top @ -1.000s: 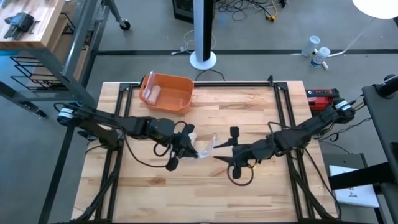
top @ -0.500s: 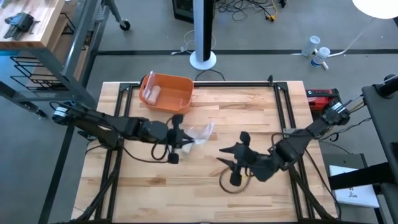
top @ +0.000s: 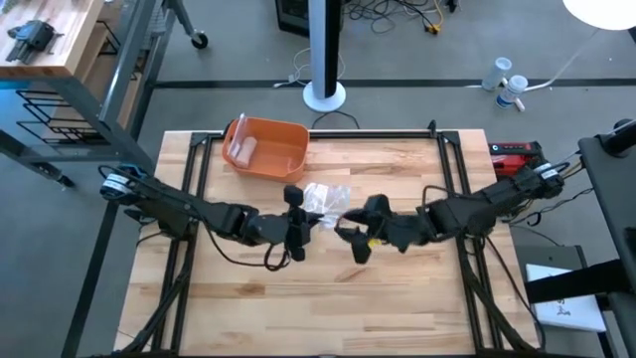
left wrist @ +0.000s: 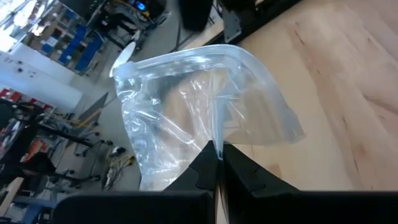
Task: Roll bandage
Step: Open the transparent zip bag
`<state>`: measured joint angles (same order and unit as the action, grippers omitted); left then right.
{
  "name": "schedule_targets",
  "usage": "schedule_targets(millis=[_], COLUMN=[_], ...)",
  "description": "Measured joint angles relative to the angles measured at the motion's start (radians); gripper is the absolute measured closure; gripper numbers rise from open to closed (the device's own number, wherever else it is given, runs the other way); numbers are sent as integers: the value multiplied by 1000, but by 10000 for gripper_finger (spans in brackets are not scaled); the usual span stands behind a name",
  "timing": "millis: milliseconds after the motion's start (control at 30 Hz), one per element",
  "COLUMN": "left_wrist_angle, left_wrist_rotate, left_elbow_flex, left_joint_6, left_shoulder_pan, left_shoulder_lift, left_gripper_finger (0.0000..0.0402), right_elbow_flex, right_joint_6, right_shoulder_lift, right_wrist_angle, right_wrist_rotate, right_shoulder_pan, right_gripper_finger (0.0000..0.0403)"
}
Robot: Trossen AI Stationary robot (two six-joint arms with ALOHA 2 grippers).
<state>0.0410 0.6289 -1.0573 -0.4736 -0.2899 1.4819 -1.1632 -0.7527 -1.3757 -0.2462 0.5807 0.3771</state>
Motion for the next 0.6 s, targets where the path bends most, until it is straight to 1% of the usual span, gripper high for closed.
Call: schedule_targets(millis=[100, 167, 300, 467, 600], left_wrist_angle=[-15, -19, -13, -23, -58], left_wrist_rotate=[2, 9, 67, 69, 70], left_elbow_flex=[0, 0, 0, 0, 0], left_joint_6=[-2, -2, -17, -19, -61], left_shoulder_pan=[-3, -7, -15, -18, -23], left_shoulder_lift=[2, -4, -28, -45, -39], left_gripper_finger=[401, 401, 401, 401, 401], right_elbow_flex=[5, 8, 5, 14, 16], right_joint_6=[-40, -50, -69, -156, -206], right_shoulder_lift=[-1, -1, 30, 72, 59], right_wrist_angle=[-6, -15, -45, -103, -32], right_wrist_rotate=[-69, -87, -92, -61, -57], right_shoulder_pan=[-52, -66, -49, -21, -34], right_gripper_finger=[153, 145, 137, 137, 146])
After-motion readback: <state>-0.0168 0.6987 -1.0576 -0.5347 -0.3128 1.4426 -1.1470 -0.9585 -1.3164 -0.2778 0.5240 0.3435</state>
